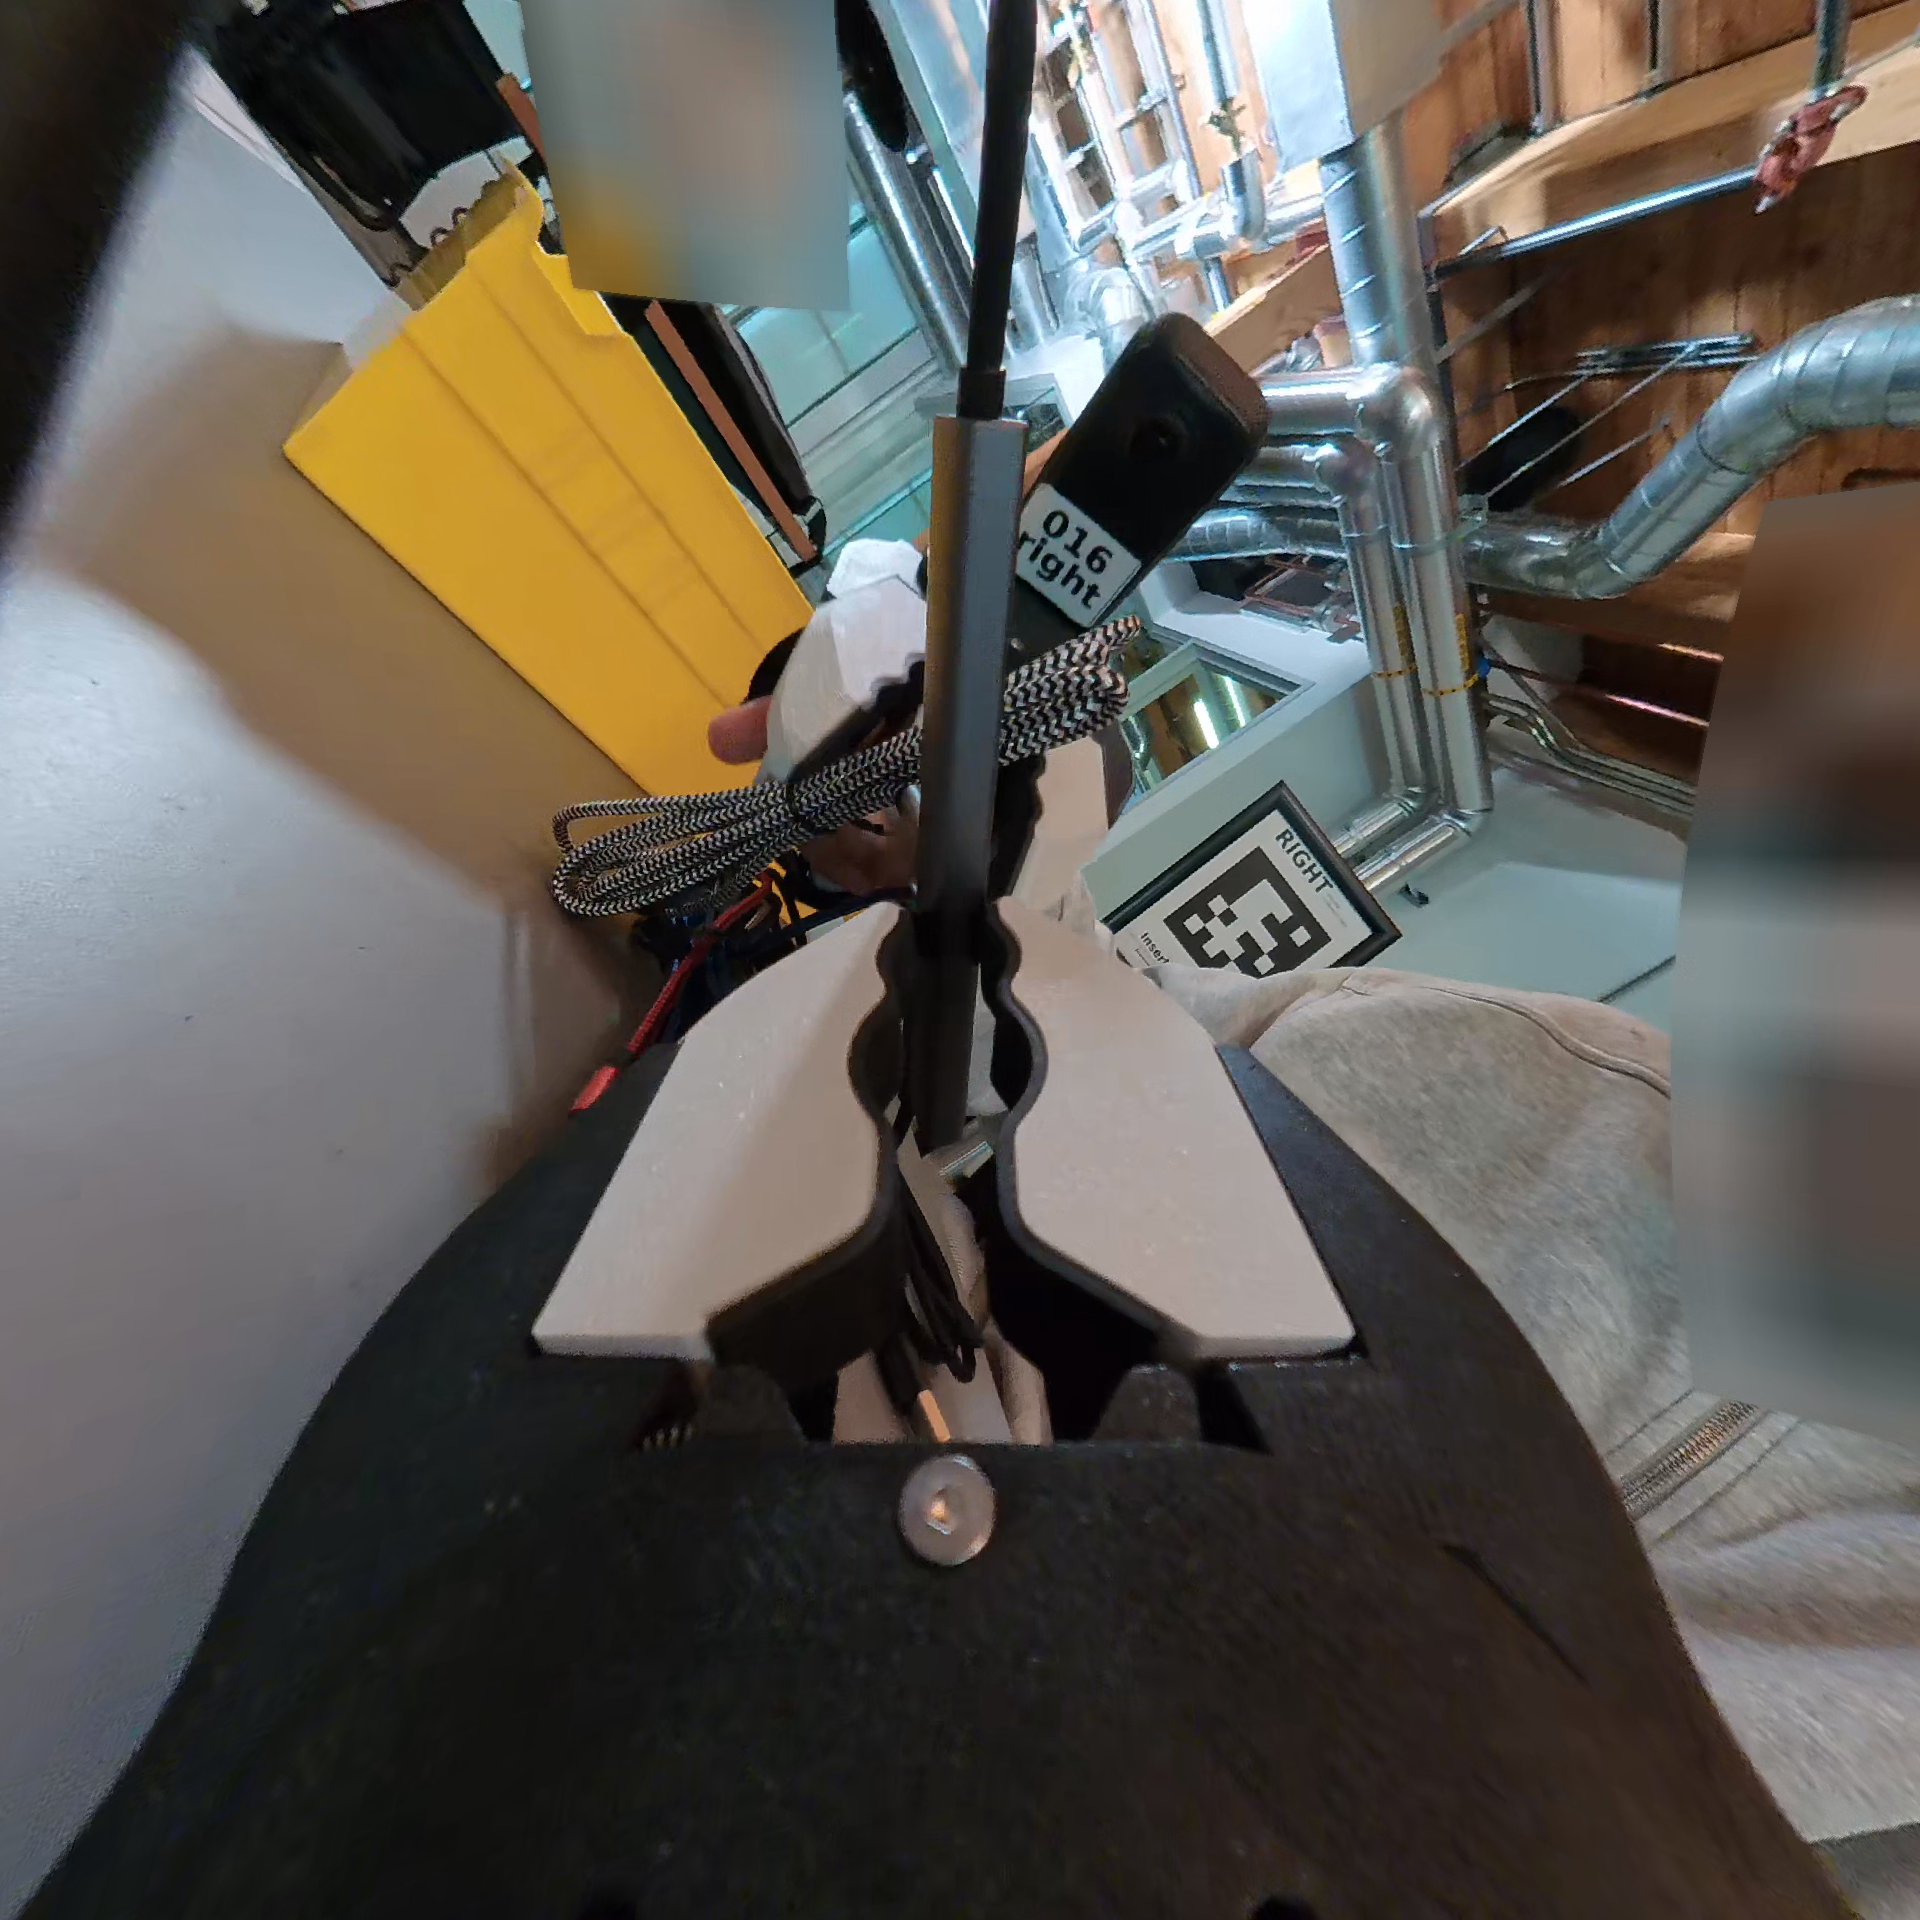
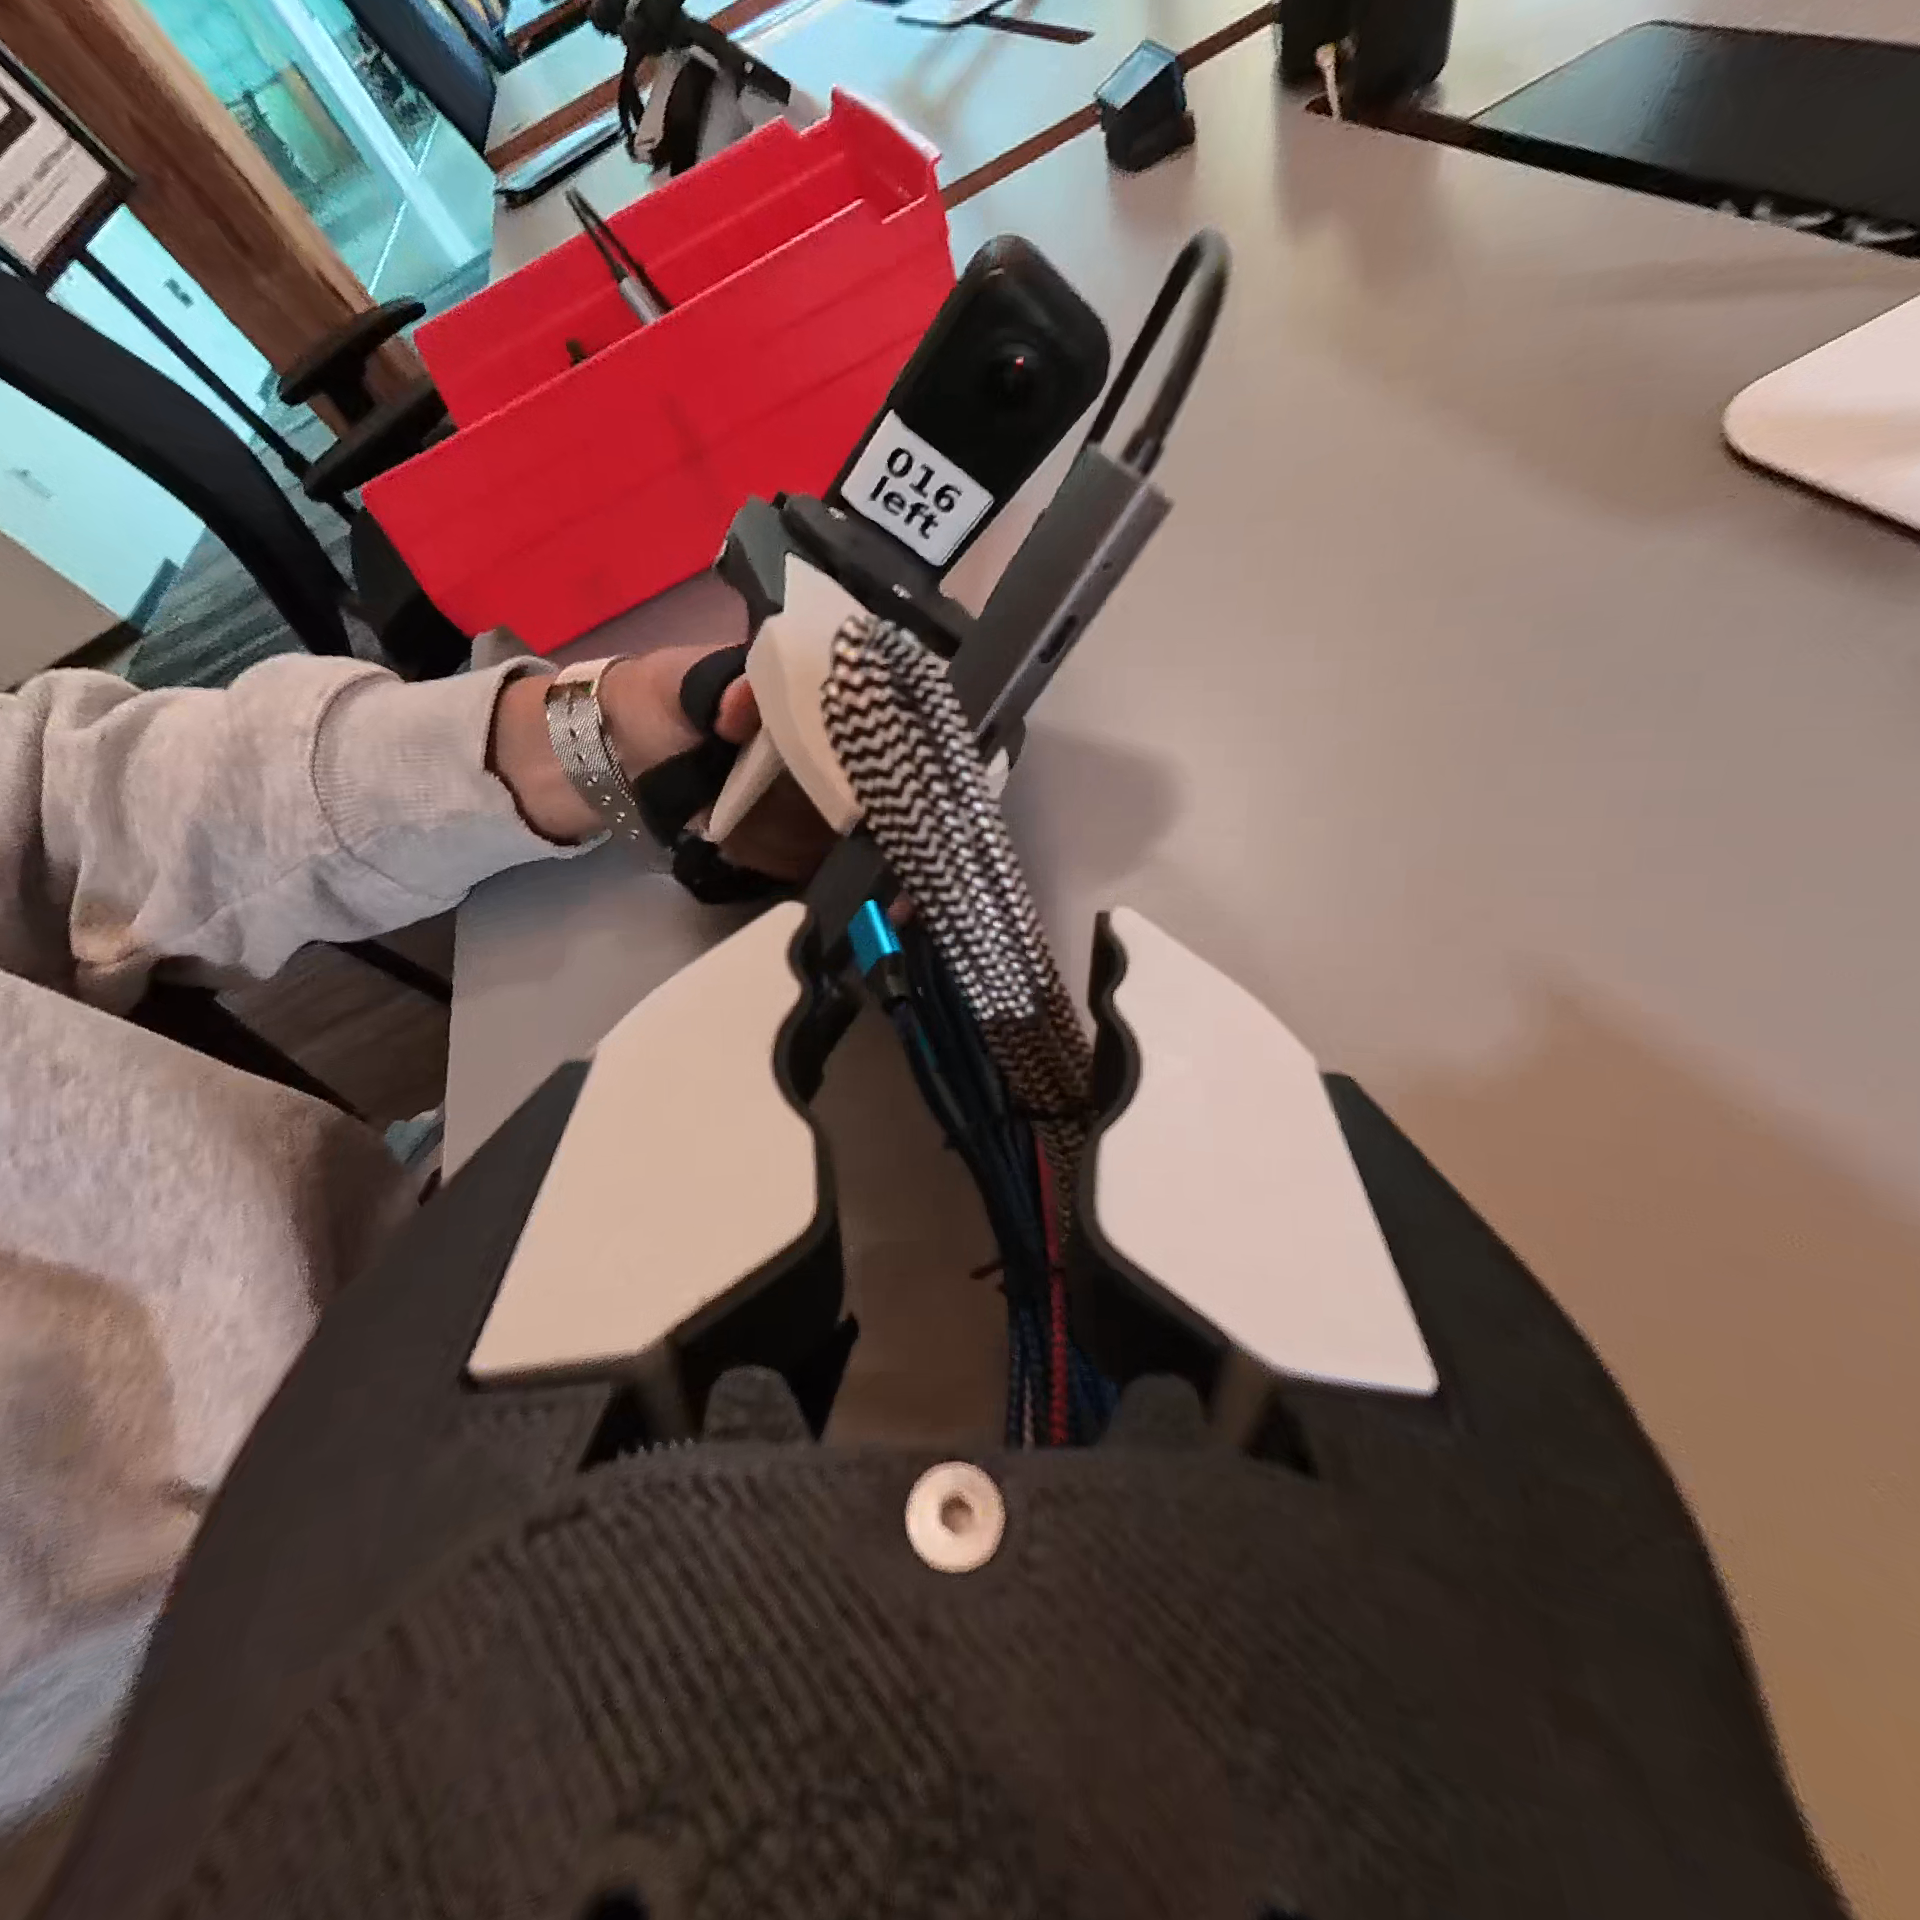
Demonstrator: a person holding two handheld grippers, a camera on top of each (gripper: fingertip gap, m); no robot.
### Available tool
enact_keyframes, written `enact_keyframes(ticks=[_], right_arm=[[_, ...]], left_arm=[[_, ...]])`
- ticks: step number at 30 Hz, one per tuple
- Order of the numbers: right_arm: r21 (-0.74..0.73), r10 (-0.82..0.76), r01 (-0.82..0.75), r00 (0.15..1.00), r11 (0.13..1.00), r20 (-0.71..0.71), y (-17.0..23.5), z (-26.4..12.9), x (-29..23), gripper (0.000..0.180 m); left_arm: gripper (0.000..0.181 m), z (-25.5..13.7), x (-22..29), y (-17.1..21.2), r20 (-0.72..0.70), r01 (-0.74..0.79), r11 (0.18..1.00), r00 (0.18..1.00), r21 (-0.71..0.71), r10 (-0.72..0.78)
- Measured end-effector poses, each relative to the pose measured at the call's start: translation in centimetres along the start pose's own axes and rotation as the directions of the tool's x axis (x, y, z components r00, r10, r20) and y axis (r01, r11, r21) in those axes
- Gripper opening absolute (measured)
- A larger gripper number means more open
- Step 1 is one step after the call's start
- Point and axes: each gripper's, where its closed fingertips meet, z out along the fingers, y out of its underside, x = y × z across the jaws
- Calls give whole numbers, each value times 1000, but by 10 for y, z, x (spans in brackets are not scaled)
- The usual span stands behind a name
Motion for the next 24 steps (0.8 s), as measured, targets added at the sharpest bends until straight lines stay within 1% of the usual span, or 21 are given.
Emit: enact_keyframes(ticks=[2,4,7,13,16,21,24], right_arm=[[6,-26,26,1000,1000,-3,0,4,-3,41],[25,-53,54,998,998,-30,-3,2,-1,21],[44,-42,42,999,998,5,-5,0,-5,16],[47,-12,10,999,999,44,-2,6,-11,9],[57,27,-30,998,998,58,-3,9,-12,9],[93,146,-155,984,983,103,-6,8,-10,11],[118,187,-204,973,972,137,-7,8,-9,11]], left_arm=[[11,-1,1,0,-12,1,1000,1000,2,-1],[12,-1,2,-1,-21,3,1000,1000,7,-3],[11,-2,1,-3,-18,11,1000,1000,23,-11],[8,-7,1,-11,-15,8,996,1000,88,-7],[8,-8,2,-13,-23,3,995,1000,103,-1],[8,-8,2,-14,-13,-19,994,1000,110,20],[8,-8,2,-14,-10,-22,994,1000,111,23]])
